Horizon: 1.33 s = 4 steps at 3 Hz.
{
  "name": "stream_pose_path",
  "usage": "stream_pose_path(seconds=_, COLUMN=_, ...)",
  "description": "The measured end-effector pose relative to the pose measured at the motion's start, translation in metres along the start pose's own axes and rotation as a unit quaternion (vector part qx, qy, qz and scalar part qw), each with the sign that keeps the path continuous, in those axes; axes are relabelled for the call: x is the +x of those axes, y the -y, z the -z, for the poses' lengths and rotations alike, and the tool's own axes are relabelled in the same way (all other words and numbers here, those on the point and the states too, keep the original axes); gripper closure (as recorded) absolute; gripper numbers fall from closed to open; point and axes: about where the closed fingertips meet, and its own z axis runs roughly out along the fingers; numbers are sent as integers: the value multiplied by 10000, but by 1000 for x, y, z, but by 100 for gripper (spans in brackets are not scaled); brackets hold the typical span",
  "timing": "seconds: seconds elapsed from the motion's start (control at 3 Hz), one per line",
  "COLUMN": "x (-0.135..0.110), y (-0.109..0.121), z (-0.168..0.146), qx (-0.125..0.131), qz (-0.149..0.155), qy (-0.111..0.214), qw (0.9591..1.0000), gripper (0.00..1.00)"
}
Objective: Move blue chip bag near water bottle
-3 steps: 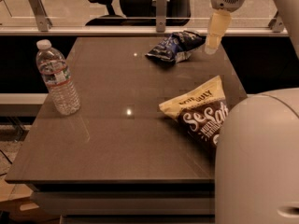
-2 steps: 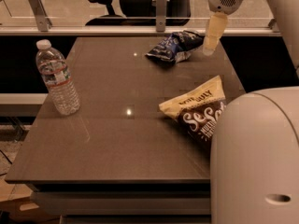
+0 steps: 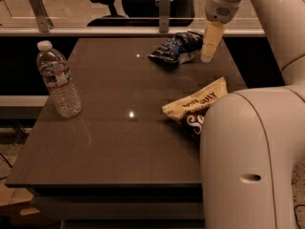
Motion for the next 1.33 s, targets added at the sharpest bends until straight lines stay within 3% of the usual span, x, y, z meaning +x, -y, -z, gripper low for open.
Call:
stream_pose_path(seconds=0.33, x=0, y=0, z=0, qx=1, qz=-1, qy=1, qw=10000, gripper=0)
stream_pose_path(seconds=1.33, x=-16, y=15, z=-47, qx=-71, qz=13, qy=344, qw=9994, gripper=0)
